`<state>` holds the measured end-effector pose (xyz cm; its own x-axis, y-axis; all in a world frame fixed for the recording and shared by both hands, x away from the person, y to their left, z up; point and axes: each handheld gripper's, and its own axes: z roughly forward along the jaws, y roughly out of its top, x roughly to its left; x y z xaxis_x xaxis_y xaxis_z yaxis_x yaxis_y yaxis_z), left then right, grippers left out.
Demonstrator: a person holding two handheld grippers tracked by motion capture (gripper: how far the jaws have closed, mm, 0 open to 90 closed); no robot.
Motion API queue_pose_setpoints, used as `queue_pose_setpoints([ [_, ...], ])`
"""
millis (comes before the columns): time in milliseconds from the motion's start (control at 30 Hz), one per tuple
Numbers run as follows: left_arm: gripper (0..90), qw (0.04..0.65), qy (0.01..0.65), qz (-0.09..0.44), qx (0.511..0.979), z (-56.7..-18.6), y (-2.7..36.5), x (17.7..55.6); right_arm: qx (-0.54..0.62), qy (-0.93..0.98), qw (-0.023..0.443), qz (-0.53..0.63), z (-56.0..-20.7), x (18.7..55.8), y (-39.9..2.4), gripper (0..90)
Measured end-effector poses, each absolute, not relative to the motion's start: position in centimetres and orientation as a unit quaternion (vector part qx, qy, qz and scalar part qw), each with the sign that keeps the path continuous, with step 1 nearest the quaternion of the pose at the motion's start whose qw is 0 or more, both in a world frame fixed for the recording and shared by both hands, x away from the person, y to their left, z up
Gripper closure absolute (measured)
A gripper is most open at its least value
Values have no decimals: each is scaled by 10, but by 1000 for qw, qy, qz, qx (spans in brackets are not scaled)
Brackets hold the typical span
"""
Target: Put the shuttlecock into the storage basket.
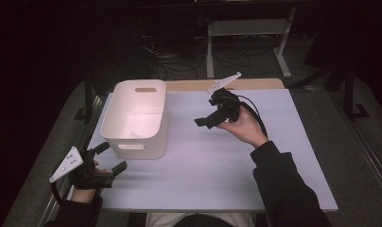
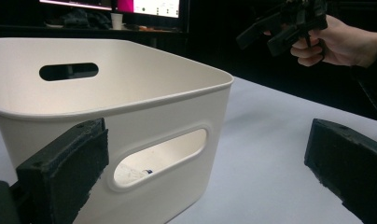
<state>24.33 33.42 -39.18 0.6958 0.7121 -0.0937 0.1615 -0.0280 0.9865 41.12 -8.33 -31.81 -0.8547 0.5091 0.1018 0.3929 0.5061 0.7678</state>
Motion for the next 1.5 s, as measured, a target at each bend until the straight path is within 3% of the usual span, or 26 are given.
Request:
queue_pose_setpoints([
  [1500,0,619,318,226,682,-392,334,244,310,828,81,460,-363,375,-161,0],
])
